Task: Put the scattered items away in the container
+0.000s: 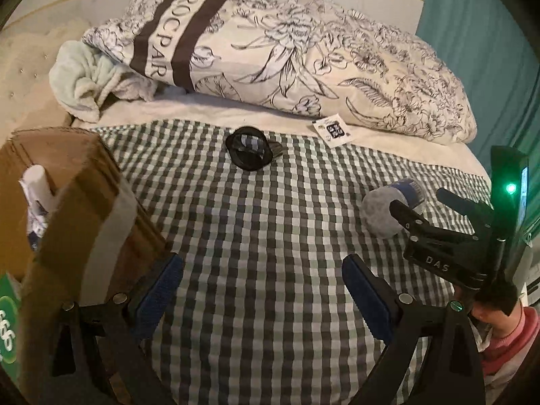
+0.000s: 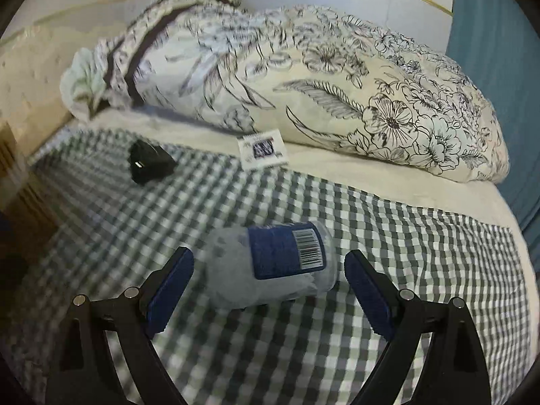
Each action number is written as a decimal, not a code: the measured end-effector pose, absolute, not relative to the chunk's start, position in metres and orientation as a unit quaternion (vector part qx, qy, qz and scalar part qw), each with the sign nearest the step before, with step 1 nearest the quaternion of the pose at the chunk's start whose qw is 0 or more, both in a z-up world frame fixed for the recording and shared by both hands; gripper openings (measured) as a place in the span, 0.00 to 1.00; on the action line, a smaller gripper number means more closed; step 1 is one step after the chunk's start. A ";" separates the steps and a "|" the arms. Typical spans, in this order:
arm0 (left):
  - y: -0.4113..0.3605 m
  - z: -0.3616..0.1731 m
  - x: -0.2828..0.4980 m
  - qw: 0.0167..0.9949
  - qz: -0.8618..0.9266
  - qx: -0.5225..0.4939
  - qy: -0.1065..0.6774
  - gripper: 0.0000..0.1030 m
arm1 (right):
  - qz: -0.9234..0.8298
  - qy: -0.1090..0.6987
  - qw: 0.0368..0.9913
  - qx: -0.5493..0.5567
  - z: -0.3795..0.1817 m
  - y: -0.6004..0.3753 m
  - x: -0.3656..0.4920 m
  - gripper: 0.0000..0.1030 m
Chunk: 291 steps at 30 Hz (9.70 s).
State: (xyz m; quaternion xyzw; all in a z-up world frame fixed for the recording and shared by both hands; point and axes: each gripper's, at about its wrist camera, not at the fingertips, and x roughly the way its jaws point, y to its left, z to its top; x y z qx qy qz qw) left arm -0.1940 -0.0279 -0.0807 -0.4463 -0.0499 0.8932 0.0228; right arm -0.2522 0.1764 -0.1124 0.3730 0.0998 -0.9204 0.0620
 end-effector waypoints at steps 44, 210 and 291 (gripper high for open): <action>-0.050 -0.158 -0.384 -0.066 0.878 -0.453 -0.143 0.69 | -0.923 0.085 0.007 0.375 -0.172 0.160 -0.256 0.90; -0.077 0.030 -0.087 -0.066 0.905 -0.419 -0.032 1.00 | -0.901 0.003 0.240 0.363 0.001 0.129 -0.112 0.02; -0.154 0.037 -0.023 -0.043 0.913 -0.404 -0.010 1.00 | -0.913 -0.008 0.023 0.408 0.011 0.072 -0.031 1.00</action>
